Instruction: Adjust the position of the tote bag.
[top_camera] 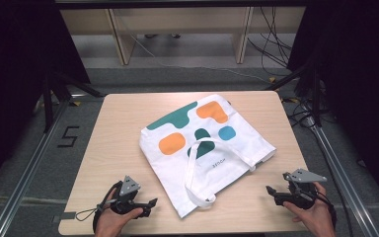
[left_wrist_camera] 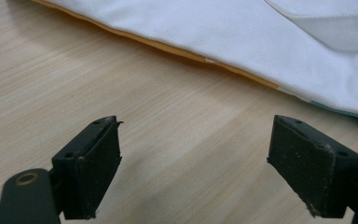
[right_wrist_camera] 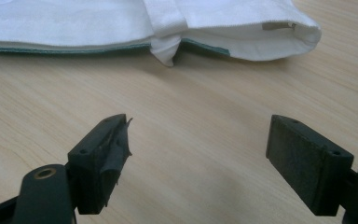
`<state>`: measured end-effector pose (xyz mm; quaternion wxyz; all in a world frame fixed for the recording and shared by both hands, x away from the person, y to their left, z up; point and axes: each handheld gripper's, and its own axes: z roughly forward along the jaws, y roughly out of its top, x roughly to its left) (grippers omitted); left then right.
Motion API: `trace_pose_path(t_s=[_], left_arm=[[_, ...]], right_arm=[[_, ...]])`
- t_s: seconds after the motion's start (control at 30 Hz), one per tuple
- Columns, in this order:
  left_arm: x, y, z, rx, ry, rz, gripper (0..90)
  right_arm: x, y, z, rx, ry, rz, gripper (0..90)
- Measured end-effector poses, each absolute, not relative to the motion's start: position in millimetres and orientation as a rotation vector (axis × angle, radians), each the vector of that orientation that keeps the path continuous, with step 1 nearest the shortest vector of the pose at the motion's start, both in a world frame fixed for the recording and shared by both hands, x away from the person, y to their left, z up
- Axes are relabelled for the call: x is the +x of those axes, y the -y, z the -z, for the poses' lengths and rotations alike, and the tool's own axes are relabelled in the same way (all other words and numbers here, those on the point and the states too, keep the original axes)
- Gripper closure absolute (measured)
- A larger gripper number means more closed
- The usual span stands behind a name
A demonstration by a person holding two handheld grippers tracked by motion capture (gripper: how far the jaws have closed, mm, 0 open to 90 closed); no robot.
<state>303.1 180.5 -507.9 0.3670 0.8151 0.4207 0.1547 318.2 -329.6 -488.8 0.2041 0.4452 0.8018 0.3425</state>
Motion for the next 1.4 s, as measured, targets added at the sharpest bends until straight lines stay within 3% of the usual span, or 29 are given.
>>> trace_pose_path(t_s=[0.07,0.63,1.4], left_arm=[[304.0,-182.6,506.7,2.160,-1.061,-0.394,16.2],[294.5,-168.6,506.9,2.182,-1.040,-0.339,17.9],[278.2,-145.1,508.0,2.168,-1.004,-0.324,16.8]], right_arm=[[318.4,331.1,488.4,1.224,-2.225,-0.946,22.1],[334.9,350.4,490.0,1.158,-2.193,-0.847,30.9],[422.5,349.5,490.8,1.140,-2.189,-0.743,39.6]])
